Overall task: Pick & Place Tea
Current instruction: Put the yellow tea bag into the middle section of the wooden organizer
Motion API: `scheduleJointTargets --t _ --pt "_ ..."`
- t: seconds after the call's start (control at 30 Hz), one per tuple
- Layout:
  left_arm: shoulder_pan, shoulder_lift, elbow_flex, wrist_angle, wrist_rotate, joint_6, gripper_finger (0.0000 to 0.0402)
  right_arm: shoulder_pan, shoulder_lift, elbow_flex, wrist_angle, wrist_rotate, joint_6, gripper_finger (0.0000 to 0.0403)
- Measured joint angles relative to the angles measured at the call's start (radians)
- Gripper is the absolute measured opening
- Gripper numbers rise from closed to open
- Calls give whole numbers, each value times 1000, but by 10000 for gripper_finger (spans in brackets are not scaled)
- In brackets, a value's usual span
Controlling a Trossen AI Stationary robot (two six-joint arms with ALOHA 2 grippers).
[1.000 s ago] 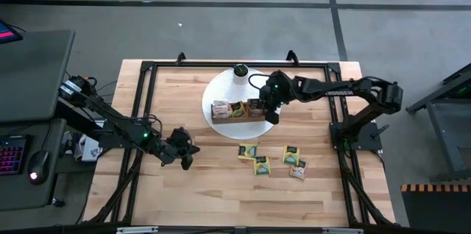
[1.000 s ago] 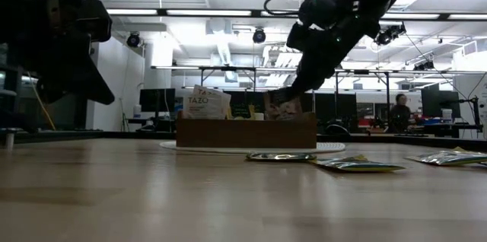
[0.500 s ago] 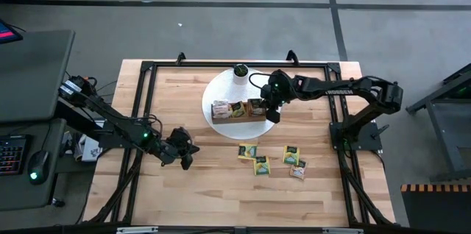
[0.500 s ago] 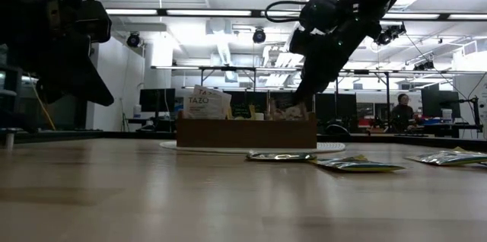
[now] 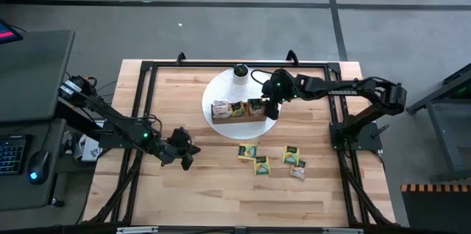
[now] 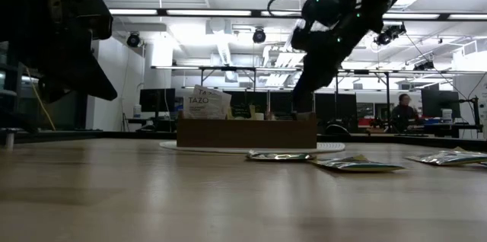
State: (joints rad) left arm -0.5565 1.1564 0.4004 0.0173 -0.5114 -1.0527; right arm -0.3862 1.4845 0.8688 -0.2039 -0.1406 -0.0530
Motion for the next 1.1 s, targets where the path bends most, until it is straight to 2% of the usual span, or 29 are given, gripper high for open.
scheduleJointTargets --t 0.07,0.2,0.27,0.4,0.5,0.6,0.73,0.87,1.0,1.1 --pt "0 0 0 10 0 1 1 19 -25 0 0 1 12 129" --pt "0 32 0 51 -13 26 1 80 -77 0 8 1 76 38" --pt "0 53 0 85 -22 35 1 129 -90 2 20 -5 112 11" --pt "0 123 0 176 -47 46 1 247 -91 2 30 52 227 5" --pt "0 182 0 287 -74 68 1 341 -91 2 38 162 288 3" --pt "0 239 0 416 -93 96 1 404 -87 2 37 215 344 2" --pt "1 323 0 565 -110 200 1 463 -35 2 40 224 394 1" --pt "1 398 1 691 -110 313 1 505 53 2 64 187 447 1" --pt "25 467 45 718 -92 374 1 538 125 0 98 197 501 1" --pt "71 507 109 717 -18 417 1 550 158 0 142 188 540 0"
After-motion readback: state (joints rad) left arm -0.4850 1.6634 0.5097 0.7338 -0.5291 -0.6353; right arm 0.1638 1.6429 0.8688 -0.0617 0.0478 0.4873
